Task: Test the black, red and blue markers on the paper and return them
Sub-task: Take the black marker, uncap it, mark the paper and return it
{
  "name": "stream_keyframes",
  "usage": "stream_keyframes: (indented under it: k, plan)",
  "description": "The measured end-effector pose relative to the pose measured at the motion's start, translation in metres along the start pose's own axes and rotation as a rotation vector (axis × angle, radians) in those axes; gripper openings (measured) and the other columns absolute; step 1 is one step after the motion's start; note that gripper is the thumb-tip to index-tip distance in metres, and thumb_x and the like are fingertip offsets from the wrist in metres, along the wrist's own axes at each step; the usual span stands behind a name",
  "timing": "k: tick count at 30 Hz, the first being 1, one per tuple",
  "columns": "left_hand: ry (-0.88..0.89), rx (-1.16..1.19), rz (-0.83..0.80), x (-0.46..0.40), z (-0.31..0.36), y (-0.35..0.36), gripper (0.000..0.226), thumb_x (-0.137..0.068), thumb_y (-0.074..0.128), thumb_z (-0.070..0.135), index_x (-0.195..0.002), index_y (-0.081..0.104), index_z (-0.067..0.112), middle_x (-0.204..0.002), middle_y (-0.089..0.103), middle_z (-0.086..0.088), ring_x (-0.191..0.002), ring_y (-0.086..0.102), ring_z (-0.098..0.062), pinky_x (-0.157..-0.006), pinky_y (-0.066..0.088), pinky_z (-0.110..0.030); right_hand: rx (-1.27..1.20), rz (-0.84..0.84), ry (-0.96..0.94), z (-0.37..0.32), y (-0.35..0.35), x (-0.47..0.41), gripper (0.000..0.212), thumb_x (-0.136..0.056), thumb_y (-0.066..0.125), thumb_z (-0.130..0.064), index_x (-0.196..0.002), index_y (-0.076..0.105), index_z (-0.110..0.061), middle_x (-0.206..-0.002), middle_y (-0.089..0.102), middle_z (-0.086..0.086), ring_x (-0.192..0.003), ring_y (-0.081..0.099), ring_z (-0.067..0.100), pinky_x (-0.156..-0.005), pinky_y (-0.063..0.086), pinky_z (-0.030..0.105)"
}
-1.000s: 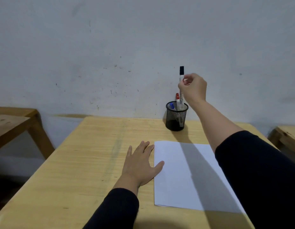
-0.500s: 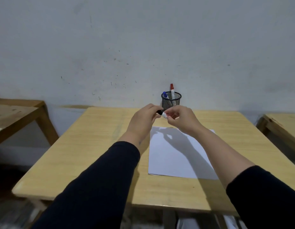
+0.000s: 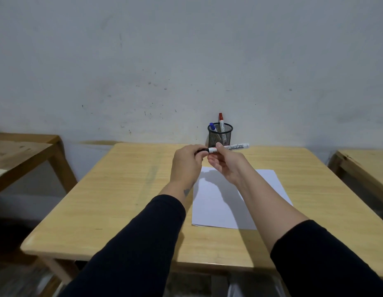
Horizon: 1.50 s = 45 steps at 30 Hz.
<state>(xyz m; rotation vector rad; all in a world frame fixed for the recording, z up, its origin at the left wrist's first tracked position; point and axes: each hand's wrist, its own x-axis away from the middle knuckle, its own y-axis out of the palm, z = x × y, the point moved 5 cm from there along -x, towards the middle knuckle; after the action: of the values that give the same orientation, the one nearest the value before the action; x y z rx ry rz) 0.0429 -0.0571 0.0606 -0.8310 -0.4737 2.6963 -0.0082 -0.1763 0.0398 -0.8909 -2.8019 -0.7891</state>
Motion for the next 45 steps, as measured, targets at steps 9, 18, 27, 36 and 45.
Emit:
stream_keyframes:
  k: [9, 18, 27, 36, 45]
  plan:
    - [-0.308, -0.045, -0.118, -0.007, -0.041, -0.008, 0.014, -0.089, 0.062, 0.015, -0.097, 0.073, 0.012, -0.070, 0.058, 0.006, -0.070, 0.054, -0.012, -0.068, 0.045, -0.024, 0.038, 0.047, -0.077, -0.002, -0.013, -0.018, 0.019, -0.096, 0.054, -0.018, -0.084, 0.060, -0.005, -0.080, 0.064, 0.009, -0.066, 0.060, 0.016, -0.059, 0.056, 0.022]
    - [-0.441, -0.269, -0.274, -0.012, -0.082, 0.010, 0.017, -0.084, 0.053, 0.009, -0.092, 0.068, 0.013, -0.089, 0.064, -0.005, -0.076, 0.056, -0.019, -0.062, 0.042, -0.024, 0.403, 0.094, -0.193, 0.011, -0.012, -0.034, 0.017, -0.090, 0.063, -0.025, -0.085, 0.062, -0.008, -0.068, 0.058, 0.003, -0.052, 0.049, 0.014, -0.046, 0.047, 0.023]
    - [-0.167, -0.499, -0.212, 0.001, -0.096, 0.014, 0.046, -0.084, 0.058, 0.051, -0.122, 0.059, 0.024, -0.120, 0.053, 0.007, -0.118, 0.045, -0.013, -0.094, 0.029, -0.028, 0.341, 0.022, -0.192, 0.033, 0.007, -0.066, 0.013, -0.087, 0.062, -0.014, -0.096, 0.068, -0.006, -0.073, 0.063, 0.011, -0.049, 0.055, 0.018, -0.042, 0.048, 0.026]
    - [-0.134, -0.515, -0.365, 0.004, -0.106, 0.022, 0.058, -0.087, 0.052, 0.051, -0.139, 0.044, 0.026, -0.151, 0.038, 0.013, -0.146, 0.019, -0.005, -0.120, 0.006, -0.037, 0.607, 0.190, -0.393, 0.037, 0.002, -0.080, 0.034, -0.085, 0.064, -0.029, -0.061, 0.059, -0.006, -0.054, 0.058, 0.001, -0.044, 0.054, 0.006, -0.044, 0.042, 0.010]
    - [-0.142, -0.527, -0.362, 0.003, -0.105, 0.021, 0.058, -0.087, 0.052, 0.052, -0.139, 0.044, 0.028, -0.151, 0.038, 0.013, -0.145, 0.021, -0.004, -0.119, 0.005, -0.034, 0.796, 0.212, -0.402, 0.040, 0.002, -0.085, 0.029, -0.086, 0.061, -0.026, -0.063, 0.060, -0.009, -0.055, 0.057, -0.007, -0.052, 0.053, 0.004, -0.043, 0.036, 0.005]
